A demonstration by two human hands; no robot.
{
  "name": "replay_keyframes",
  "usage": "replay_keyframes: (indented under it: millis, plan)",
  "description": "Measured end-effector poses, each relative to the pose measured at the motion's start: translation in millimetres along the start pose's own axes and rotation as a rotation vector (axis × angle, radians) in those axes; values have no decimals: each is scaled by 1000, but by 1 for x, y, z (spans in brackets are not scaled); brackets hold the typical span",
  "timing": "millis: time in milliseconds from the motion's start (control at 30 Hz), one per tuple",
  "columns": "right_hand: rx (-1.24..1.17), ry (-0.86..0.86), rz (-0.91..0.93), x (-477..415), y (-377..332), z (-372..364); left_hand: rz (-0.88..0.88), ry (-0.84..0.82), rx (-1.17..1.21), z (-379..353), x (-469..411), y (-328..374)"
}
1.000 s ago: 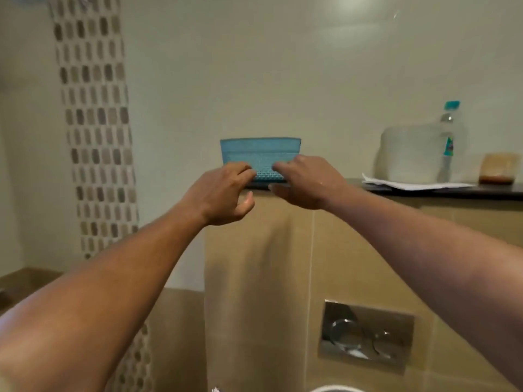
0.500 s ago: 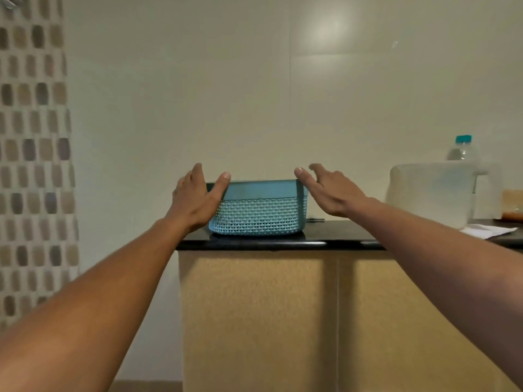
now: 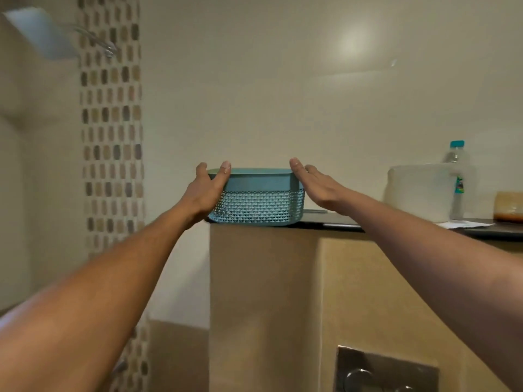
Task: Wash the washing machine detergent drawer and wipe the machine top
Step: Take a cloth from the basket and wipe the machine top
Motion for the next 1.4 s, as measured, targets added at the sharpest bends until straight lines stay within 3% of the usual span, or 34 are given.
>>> replay_keyframes:
  millis: [267,700,1100,1400]
  plan:
    - [-208,-246,222,131,-72,-62,164,283,-101,81,213,31]
    - [-461,-806,422,339,-236,-265,615,692,-254,249,541,-2]
    - [-342,-1206,332,510,-350,-508,969,920,-232,378,784,-119]
    - [-324,-1252,105,581,-353,-655,1215,830,-174,410,878,-254]
Point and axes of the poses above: each hand's wrist, its own x-axis away from the middle knuckle, its own z-axis out of the back of the hand, y = z × x, the point moved 6 cm from there along -x, towards the middle knuckle, and after that the axes turned 6 degrees about -y, right-handed, at the moved point
